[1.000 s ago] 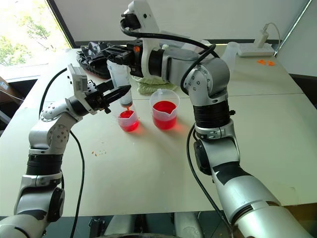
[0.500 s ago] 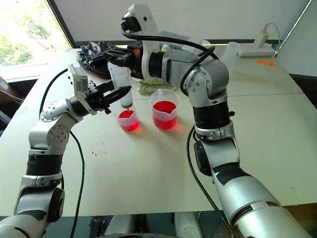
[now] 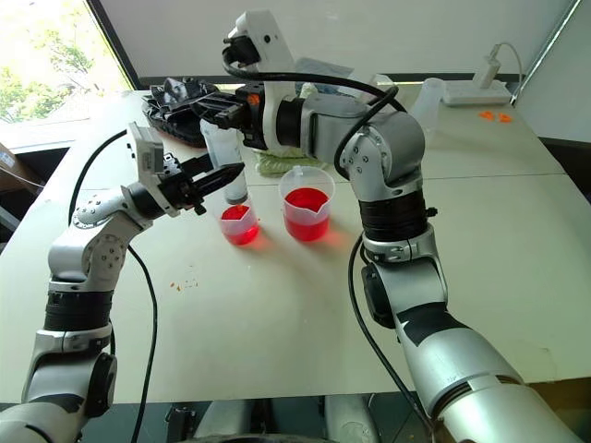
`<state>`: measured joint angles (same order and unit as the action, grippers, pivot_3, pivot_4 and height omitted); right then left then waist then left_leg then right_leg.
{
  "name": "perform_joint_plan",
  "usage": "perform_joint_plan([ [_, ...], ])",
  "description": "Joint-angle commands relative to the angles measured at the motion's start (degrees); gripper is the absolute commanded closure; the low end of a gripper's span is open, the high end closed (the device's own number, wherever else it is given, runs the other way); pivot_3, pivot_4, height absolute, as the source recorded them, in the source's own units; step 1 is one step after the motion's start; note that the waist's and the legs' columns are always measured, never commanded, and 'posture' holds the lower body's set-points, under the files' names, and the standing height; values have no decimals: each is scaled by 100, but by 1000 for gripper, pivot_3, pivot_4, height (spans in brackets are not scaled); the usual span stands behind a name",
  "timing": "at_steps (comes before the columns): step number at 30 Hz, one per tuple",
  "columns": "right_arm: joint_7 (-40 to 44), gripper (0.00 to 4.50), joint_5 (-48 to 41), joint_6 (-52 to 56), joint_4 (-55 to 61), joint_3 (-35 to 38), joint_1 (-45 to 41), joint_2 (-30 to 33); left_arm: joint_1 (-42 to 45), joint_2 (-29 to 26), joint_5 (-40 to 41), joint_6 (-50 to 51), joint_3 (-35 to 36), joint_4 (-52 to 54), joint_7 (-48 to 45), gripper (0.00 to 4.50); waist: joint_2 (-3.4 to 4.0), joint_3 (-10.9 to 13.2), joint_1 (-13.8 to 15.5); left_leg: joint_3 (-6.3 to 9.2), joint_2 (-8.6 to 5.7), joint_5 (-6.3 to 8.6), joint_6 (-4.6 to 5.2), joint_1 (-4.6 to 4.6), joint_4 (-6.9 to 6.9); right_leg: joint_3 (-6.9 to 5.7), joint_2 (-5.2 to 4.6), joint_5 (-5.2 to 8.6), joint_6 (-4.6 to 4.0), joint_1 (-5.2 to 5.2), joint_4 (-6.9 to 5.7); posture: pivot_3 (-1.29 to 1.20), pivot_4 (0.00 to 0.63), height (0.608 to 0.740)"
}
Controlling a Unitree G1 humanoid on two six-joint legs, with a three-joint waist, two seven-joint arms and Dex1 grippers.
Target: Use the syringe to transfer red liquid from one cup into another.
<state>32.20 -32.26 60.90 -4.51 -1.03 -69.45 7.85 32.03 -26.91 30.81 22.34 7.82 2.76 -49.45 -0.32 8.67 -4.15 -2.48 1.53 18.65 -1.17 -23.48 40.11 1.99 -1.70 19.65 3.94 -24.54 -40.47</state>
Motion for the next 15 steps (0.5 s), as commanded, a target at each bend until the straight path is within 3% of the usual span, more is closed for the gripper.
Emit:
perform_joint_plan([
  [1, 451, 4456, -341, 364, 158, -441, 113, -192, 220, -143, 176, -36, 597, 275, 509, 3105, 0, 0, 3, 0, 0, -1, -1, 0, 0, 0, 0, 0, 0, 0, 0, 0, 150, 724],
  [10, 546, 4456, -320, 255, 68, -368, -1, -204, 122, -247, 254, 30, 671, 428, 669, 3105, 0, 0, 3, 1, -1, -1, -1, 0, 1, -1, -1, 0, 0, 0, -1, 0, 150, 724],
  [15, 589, 2238, -231, 139, -28, -344, -95, -204, 42, -259, 268, -11, 633, 457, 698, 3105, 0, 0, 1, 1, -1, -1, -2, 0, 0, -1, 0, 0, 0, 0, -1, 0, 150, 724],
])
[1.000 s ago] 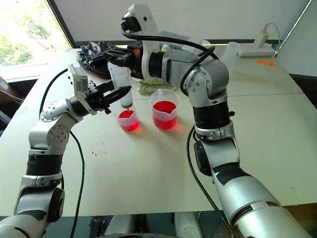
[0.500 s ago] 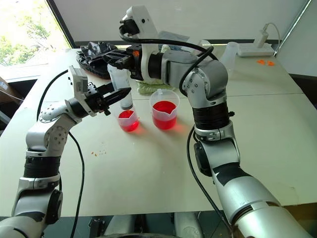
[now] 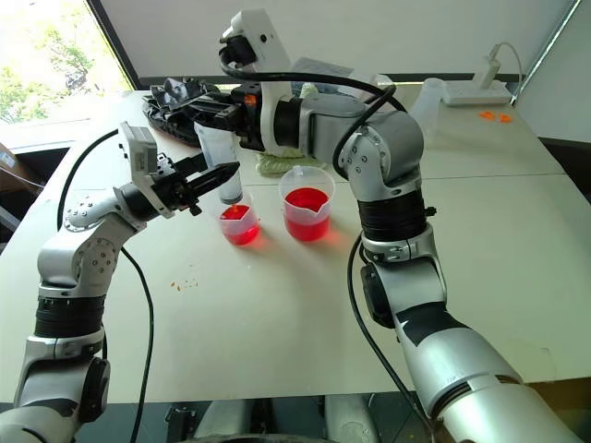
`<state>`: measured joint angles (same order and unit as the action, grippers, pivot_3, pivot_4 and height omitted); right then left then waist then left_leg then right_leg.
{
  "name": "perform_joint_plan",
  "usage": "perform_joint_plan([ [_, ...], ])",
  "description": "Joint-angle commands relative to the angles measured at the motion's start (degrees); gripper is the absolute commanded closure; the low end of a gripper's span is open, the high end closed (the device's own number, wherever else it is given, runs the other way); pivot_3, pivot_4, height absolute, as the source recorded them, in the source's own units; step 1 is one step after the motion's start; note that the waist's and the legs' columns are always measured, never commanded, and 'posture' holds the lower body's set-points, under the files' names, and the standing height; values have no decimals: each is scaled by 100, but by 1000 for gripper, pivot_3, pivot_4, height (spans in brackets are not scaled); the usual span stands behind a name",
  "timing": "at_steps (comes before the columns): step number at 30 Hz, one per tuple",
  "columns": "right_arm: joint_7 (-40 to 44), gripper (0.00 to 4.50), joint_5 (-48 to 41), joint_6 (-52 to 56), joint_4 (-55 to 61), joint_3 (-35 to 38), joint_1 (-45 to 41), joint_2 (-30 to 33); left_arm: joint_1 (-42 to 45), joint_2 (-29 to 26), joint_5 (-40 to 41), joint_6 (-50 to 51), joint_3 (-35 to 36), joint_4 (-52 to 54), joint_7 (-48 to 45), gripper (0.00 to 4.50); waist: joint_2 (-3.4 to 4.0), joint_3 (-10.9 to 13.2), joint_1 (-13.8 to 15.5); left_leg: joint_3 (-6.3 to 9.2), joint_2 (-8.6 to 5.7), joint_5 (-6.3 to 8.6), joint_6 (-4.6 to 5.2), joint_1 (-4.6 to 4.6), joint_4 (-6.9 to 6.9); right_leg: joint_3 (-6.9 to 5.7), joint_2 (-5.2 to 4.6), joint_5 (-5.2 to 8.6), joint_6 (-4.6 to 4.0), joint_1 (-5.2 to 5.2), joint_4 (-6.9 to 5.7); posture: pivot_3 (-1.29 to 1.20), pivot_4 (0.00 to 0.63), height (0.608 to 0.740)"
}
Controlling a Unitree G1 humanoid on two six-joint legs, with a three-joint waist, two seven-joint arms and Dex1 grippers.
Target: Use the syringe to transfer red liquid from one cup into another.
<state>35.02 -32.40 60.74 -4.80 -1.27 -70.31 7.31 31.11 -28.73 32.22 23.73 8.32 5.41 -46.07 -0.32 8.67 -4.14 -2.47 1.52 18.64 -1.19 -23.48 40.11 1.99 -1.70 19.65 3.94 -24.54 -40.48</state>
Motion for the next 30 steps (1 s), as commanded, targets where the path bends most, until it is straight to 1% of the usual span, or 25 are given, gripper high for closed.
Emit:
perform_joint_plan([
  [1, 322, 1718, -194, 140, -8, -315, -18, -141, 123, -79, 132, -157, 574, 196, 367, 3105, 0, 0, -1, 1, 0, 0, 0, 0, 0, -1, 0, 0, 0, 0, 0, 0, 150, 724],
  [2, 329, 1174, -162, 105, -28, -304, -32, -124, 114, -83, 137, -165, 566, 200, 372, 3105, 0, 0, -1, 0, 0, 0, 0, 0, 0, -1, 0, 0, 0, 0, 0, 0, 150, 724],
  [3, 334, 740, -136, 73, -32, -288, -35, -102, 101, -83, 142, -169, 559, 214, 381, 3105, 0, 0, -1, 1, 0, 0, 0, 0, 0, -1, -1, 0, 0, 0, 0, 0, 150, 724],
  [7, 349, 740, -119, 68, -102, -138, -49, 93, 61, -75, 186, -145, 577, 269, 432, 3105, 0, 0, 9, 2, -1, 0, 0, 0, 1, -4, -4, 0, 0, 1, 1, 0, 150, 724],
  [10, 381, 740, -162, 112, -104, 38, -18, 335, 136, -20, 449, 165, 752, 301, 692, 3105, 0, 0, 10, 3, -2, 0, 0, 0, 1, -4, -5, 0, 0, 2, 1, 0, 150, 724],
  [16, 420, 740, -267, 57, -392, 601, -96, 925, 168, -76, 744, 481, 835, 430, 826, 3105, -1, 0, 18, 6, -5, 0, 0, -1, 1, -9, -9, 0, 0, 6, 2, 0, 150, 724],
  [18, 367, 740, -249, 17, -439, 730, -42, 1092, 292, -24, 986, 726, 912, 406, 993, 3105, -1, 0, 13, 7, -5, 0, 0, -1, 0, -10, -9, 0, 0, 6, 3, 0, 150, 724],
  [23, 179, 740, -155, -50, -490, 864, 117, 1289, 581, 78, 1558, 1331, 1145, 254, 1500, 3105, -1, 0, 4, 7, -3, 0, 0, -1, 0, -10, -6, 0, 0, 6, 3, 0, 150, 724],
  [30, -95, 740, -248, 56, -245, 938, 377, 1327, 738, 58, 2181, 2242, 1293, 65, 2055, 3105, -1, 0, 15, 7, -3, 0, -1, -1, 0, -9, -6, 0, 0, 5, 3, 0, 150, 724],
])
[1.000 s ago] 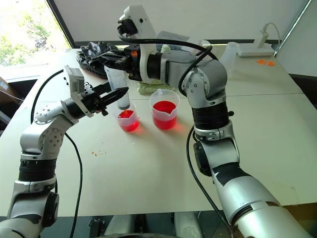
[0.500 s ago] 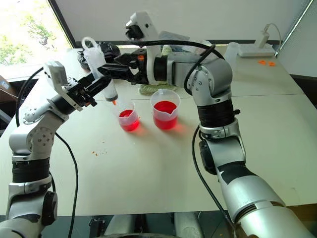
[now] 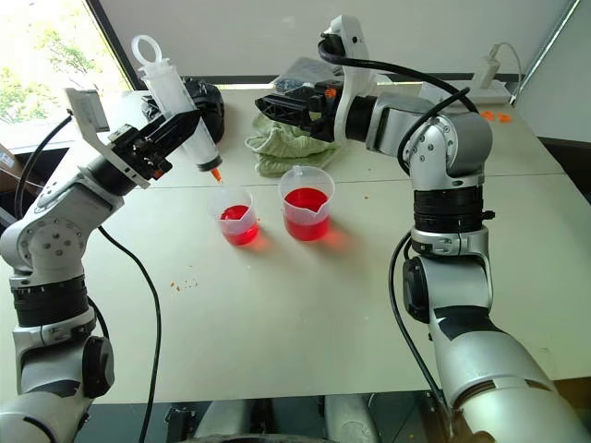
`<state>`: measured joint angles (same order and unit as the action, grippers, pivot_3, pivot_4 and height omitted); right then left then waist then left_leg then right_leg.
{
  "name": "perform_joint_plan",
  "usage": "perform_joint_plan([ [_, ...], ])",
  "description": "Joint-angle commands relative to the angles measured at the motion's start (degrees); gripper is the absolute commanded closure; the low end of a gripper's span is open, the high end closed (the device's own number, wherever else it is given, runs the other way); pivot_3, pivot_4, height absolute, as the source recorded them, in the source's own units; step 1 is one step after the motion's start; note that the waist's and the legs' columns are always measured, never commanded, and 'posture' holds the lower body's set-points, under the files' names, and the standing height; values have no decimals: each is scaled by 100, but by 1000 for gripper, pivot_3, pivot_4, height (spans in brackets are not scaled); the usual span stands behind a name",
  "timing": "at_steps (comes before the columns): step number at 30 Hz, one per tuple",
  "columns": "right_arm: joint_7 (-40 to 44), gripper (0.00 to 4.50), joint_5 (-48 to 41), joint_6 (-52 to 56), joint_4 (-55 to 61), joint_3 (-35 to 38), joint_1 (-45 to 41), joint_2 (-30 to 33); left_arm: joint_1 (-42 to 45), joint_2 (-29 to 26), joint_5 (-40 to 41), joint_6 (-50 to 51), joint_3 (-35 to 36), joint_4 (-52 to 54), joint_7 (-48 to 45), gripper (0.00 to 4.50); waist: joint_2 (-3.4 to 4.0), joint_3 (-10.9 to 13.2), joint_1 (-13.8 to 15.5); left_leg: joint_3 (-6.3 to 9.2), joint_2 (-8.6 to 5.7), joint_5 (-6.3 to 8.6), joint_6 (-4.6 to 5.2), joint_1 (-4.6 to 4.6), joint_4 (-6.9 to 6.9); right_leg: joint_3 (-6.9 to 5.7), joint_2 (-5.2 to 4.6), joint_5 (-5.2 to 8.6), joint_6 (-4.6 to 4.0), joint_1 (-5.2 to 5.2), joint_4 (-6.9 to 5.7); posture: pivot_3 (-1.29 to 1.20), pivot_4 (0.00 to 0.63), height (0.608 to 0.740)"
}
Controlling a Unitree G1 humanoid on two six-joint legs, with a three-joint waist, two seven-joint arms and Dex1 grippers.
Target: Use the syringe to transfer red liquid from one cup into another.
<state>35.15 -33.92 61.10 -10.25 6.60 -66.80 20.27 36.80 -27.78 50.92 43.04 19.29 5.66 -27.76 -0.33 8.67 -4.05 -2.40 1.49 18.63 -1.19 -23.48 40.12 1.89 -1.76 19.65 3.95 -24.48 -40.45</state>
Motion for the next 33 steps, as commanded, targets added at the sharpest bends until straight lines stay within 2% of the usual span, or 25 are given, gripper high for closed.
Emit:
perform_joint_plan([
  [1, -149, 740, -104, 34, 348, 156, 72, 29, 164, -54, 405, 503, 210, 12, 339, 3105, 0, 0, 12, 0, -1, 0, 0, 0, 0, 0, -1, 0, 0, 1, 0, 0, 150, 724],
  [7, -350, 740, -159, 138, 494, 220, 208, -2, 565, -75, 1809, 1827, 907, -499, 1629, 3105, 0, 0, 6, 4, 0, -1, -1, 0, 1, -1, 0, 0, 0, 1, -1, 0, 150, 724],
  [11, -425, 740, -181, 180, 563, 226, 298, 5, 706, -436, 2524, 2480, 1303, -859, 2386, 3105, 0, 0, -18, 5, -1, -1, -2, 0, 0, -2, 0, 0, 0, 1, 0, 0, 150, 724],
  [15, -497, 740, -232, 259, 635, 271, 407, 16, 267, -1166, 3668, 3286, 1575, -1091, 2799, 3105, 0, 0, -38, 6, 2, -2, -3, 2, -2, -3, 2, 0, 0, 0, -2, 0, 150, 724],
  [18, -557, 740, -254, 299, 680, 262, 521, -30, 72, -1911, 4335, 4047, 1259, -1724, 2814, 3105, 0, 0, -20, 8, 0, -2, -4, 2, 0, -5, 0, 0, 0, 0, -2, 0, 150, 724],
  [20, -588, 740, -258, 309, 691, 256, 561, -57, -10, -2172, 4535, 4219, 1142, -2001, 2757, 3105, 0, 0, 8, 10, -2, -4, -7, 2, 0, -6, -1, 0, 0, 0, -2, 0, 150, 724],
  [25, -656, 740, -265, 341, 716, 270, 595, -113, -76, -2506, 3974, 4422, 759, -2357, 2448, 3105, -1, 0, 10, 22, -17, -4, -8, 2, 1, -19, -16, 0, 0, 4, 4, 0, 150, 724],
  [29, -745, 740, -307, 400, 786, 313, 645, -158, -13, -2510, 3097, 4358, 282, -2555, 2021, 3105, -1, 0, -1, 27, -17, -8, -15, 2, -1, -25, -13, 0, 0, 3, 4, 0, 150, 724],
  [33, -864, 740, -362, 488, 962, 316, 747, -186, 262, -2288, 1883, 3834, -472, -2803, 1402, 3105, -1, 0, 12, 27, -20, -9, -16, 1, -1, -26, -14, 0, 0, 4, 3, 0, 150, 724],
])
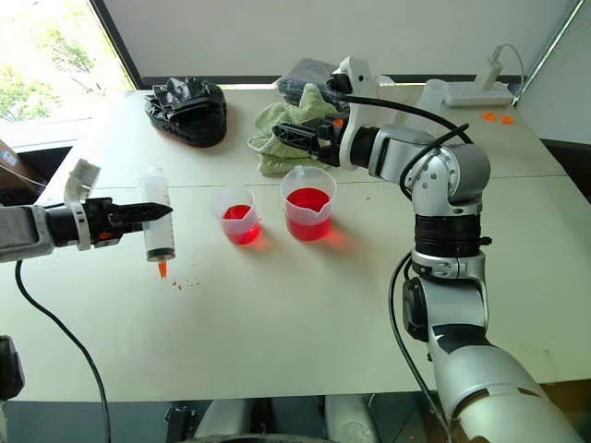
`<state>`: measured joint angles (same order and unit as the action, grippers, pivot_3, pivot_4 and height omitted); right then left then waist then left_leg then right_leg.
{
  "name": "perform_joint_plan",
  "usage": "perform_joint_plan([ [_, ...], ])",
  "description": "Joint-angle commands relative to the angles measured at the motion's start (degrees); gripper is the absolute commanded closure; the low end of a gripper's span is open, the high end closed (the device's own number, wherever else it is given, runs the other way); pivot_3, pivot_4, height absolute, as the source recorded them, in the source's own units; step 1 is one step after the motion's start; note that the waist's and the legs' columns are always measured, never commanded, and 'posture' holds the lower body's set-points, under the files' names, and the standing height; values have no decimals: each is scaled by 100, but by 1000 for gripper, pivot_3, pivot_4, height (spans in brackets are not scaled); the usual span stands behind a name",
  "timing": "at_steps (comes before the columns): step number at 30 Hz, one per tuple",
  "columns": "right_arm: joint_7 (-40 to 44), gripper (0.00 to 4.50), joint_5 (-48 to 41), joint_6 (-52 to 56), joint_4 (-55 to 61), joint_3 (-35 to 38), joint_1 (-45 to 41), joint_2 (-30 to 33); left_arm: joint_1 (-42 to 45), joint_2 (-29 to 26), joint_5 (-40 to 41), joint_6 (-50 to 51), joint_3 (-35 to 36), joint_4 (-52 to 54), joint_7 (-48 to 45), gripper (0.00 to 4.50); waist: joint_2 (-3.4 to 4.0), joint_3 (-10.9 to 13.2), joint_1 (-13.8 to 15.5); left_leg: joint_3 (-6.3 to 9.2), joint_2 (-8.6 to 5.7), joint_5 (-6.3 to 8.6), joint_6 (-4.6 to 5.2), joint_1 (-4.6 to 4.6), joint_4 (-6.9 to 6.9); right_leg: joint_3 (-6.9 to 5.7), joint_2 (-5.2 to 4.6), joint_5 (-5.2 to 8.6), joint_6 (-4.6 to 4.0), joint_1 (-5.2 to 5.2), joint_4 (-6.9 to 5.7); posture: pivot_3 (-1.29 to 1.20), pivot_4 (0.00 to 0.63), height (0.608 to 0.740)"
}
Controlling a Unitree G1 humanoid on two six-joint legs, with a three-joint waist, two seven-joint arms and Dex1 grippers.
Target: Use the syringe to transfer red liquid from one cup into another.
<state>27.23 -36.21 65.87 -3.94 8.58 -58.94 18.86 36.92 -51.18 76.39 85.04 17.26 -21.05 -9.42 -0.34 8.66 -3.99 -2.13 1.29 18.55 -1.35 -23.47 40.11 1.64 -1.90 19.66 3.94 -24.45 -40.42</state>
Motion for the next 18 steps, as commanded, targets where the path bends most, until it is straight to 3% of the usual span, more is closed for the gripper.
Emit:
perform_joint_plan([
  [1, -100, 740, -149, 32, 369, 123, -23, -45, 366, 120, -873, -427, -344, -311, -528, 3105, 0, 0, 8, 0, 0, -1, -1, 0, 0, -1, 0, 0, 0, 0, 0, 0, 150, 724],
  [10, -397, 740, -292, 332, 809, 273, 214, -17, 1151, 379, -2719, -912, -1313, -1522, -1903, 3105, 0, 0, -7, 0, -1, -1, -2, -2, -2, -3, 3, 0, 0, -1, -3, 0, 150, 724],
  [16, -515, 699, -346, 417, 906, 297, 268, -6, 1317, 420, -3433, -1023, -1511, -1842, -2435, 351, 0, 0, -1, 0, 0, -1, -2, -1, -1, -2, 2, 0, 0, -1, -4, 0, 150, 724],
  [17, -527, 699, -348, 418, 905, 292, 269, -1, 1324, 426, -3512, -1031, -1517, -1852, -2510, 12, 0, 0, -2, 0, 0, -1, -2, -1, 0, -2, 2, 0, 0, -1, -4, 0, 150, 724],
  [18, -540, 699, -348, 419, 899, 288, 267, -1, 1325, 427, -3575, -1021, -1522, -1847, -2574, 12, 0, 0, -5, 0, 0, -1, -2, 0, 0, -1, 1, 0, 0, -1, -4, 0, 150, 724],
])
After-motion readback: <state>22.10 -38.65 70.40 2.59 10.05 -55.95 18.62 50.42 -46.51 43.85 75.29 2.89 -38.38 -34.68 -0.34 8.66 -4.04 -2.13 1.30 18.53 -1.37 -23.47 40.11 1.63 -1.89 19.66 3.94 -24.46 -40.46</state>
